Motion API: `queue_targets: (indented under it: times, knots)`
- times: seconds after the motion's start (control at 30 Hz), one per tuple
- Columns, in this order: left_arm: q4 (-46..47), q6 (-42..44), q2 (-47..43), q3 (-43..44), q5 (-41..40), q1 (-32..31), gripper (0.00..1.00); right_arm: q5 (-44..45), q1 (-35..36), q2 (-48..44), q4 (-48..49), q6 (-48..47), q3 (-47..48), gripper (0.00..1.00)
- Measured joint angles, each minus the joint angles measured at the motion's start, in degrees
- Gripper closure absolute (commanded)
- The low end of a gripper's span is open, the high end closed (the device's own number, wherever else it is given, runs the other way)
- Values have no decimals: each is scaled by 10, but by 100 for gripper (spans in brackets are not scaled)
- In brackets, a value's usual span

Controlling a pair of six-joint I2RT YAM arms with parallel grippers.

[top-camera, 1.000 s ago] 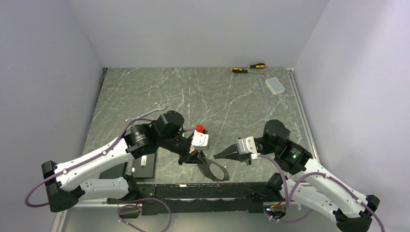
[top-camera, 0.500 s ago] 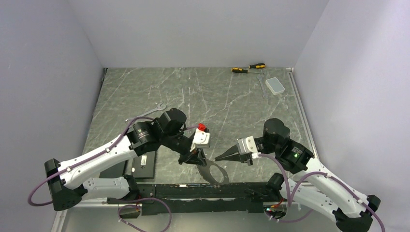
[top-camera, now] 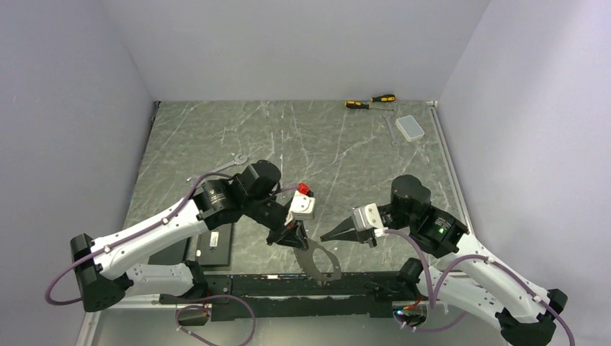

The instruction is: Put the keys on the keyring

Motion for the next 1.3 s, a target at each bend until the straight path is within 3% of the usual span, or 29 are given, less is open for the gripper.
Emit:
queue_targets:
  times: [0.57, 1.0, 1.3]
  knots:
    - [-6, -3, 37, 1, 51, 6, 100, -25, 0, 19, 2, 12, 0, 100]
    - [-77, 15, 53, 36, 59, 21, 100, -43, 7, 41, -2, 5, 14, 100]
    - [-116, 31, 83, 42, 49, 28, 100, 78, 76, 85, -97, -71, 68, 100]
